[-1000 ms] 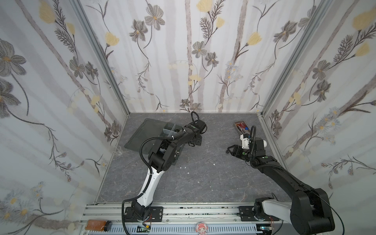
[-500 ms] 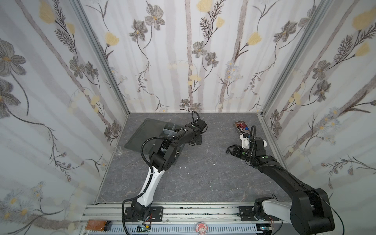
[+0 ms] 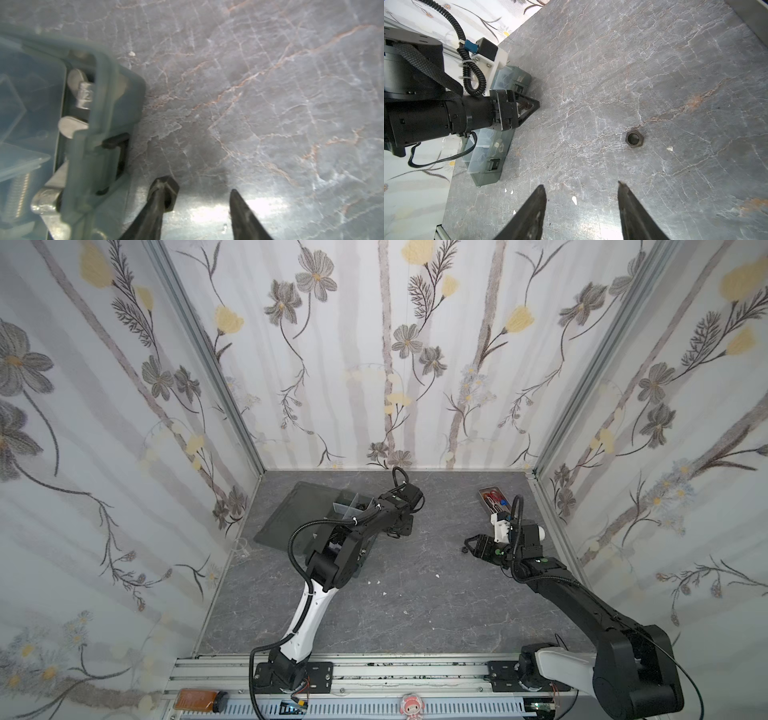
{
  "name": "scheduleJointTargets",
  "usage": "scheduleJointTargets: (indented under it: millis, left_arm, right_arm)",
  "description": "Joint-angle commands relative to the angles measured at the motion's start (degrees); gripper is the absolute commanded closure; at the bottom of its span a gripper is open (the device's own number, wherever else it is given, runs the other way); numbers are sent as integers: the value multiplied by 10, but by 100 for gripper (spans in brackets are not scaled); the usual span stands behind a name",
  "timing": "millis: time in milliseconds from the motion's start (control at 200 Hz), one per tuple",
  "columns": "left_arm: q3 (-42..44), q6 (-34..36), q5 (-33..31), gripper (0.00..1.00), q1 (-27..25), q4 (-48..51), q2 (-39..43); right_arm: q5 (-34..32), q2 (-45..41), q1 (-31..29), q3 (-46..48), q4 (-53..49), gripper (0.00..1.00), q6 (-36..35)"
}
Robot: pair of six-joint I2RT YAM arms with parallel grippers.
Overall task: Sort the screws and nuts into containers
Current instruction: 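Center the left gripper on the black nut and close on it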
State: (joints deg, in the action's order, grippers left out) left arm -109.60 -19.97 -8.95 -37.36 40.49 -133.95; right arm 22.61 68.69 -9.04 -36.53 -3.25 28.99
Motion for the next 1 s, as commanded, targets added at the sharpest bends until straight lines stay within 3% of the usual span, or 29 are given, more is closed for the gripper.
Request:
scheduleJointTargets:
  millis: [0, 80, 175, 390, 634, 774, 994]
  left_arm:
    - [-4, -12, 15, 63, -2, 1, 7]
    - [-4, -15, 18, 70, -3, -2, 9]
    - [-5, -16, 13, 70, -4, -2, 16]
    - [5, -14, -21, 47, -3, -1, 42]
    - [28, -13, -11, 42, 6, -14, 37]
    - [22, -10, -2, 42, 8, -17, 26]
    - [14, -8, 11, 50, 10, -16, 7]
  right_arm:
    - [6, -1, 0, -7, 8, 44, -7]
    - [6, -3, 0, -9, 6, 43, -7]
    - [5, -6, 0, -11, 2, 43, -8]
    - [4, -9, 0, -6, 1, 43, -10]
    - [5, -10, 0, -4, 4, 43, -9]
    - [4, -13, 0, -4, 0, 43, -10]
    - [2, -15, 0, -2, -4, 43, -13]
